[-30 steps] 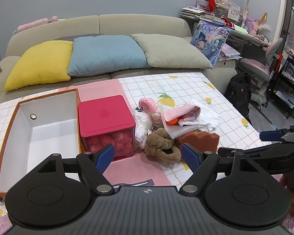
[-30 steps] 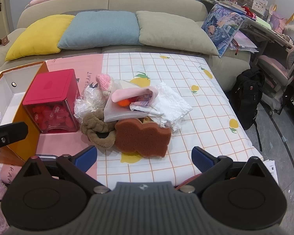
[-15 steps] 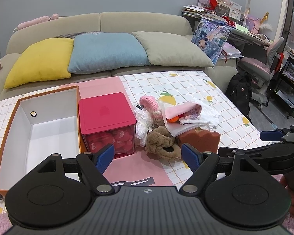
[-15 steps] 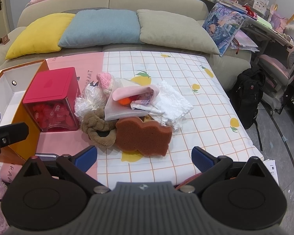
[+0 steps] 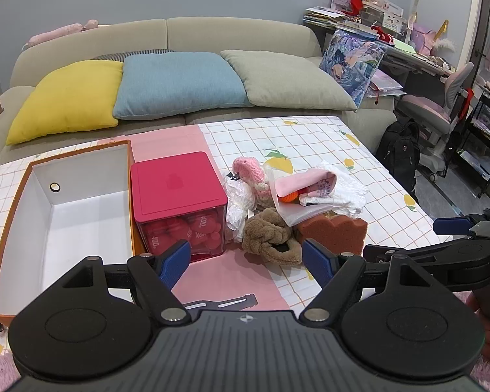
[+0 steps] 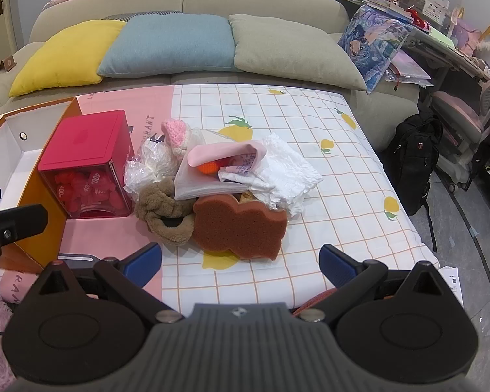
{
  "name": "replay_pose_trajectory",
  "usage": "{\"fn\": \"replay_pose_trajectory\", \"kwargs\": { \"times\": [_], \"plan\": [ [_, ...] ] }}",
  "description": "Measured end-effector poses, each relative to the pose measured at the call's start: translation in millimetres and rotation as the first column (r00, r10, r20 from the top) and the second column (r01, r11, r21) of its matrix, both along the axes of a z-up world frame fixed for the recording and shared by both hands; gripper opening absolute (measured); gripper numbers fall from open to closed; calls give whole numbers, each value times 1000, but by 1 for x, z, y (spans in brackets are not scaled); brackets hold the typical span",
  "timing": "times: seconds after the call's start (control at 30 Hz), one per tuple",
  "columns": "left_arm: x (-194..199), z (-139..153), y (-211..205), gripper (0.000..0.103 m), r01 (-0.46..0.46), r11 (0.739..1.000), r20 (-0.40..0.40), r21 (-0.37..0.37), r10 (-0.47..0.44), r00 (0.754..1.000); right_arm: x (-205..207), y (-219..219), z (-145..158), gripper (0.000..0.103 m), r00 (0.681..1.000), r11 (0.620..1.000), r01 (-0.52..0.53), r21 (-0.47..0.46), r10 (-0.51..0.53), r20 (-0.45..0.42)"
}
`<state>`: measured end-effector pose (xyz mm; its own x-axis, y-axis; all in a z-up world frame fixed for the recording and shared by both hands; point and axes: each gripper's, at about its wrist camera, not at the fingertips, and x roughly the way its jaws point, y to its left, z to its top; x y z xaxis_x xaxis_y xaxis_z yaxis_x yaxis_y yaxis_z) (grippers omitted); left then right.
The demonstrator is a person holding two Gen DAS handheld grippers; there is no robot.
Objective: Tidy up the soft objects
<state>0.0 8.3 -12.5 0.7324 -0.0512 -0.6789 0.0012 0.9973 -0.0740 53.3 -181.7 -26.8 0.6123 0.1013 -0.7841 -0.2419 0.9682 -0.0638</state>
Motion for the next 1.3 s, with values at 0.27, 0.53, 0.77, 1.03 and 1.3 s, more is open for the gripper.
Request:
{"fn": "replay_pose_trajectory", "kwargs": {
  "times": [0.27,0.53,0.77,1.03,1.3],
  "plan": [
    [0,0,0,91,1,1000,-3,-2,-1,1000,0,1,0,100,1000,1000,0,-1,0,-1],
    [8,-7,4,90,29,999,-34,-39,-31,999,4,-4,-6,100,999,999,-19,51,21,-39],
    [31,-20,-3,80,149,989,-59,-11,-150,987,17,-8,-17,85,996,996,-46,81,52,-75],
    [79,-49,-15,78,255,966,-104,28,-251,962,46,-12,-50,84,990,996,-59,71,67,-122],
    [113,-95,-21,79,231,973,-155,-2,-228,961,89,-24,-83,88,979,994,-4,111,26,-200]
  ]
}}
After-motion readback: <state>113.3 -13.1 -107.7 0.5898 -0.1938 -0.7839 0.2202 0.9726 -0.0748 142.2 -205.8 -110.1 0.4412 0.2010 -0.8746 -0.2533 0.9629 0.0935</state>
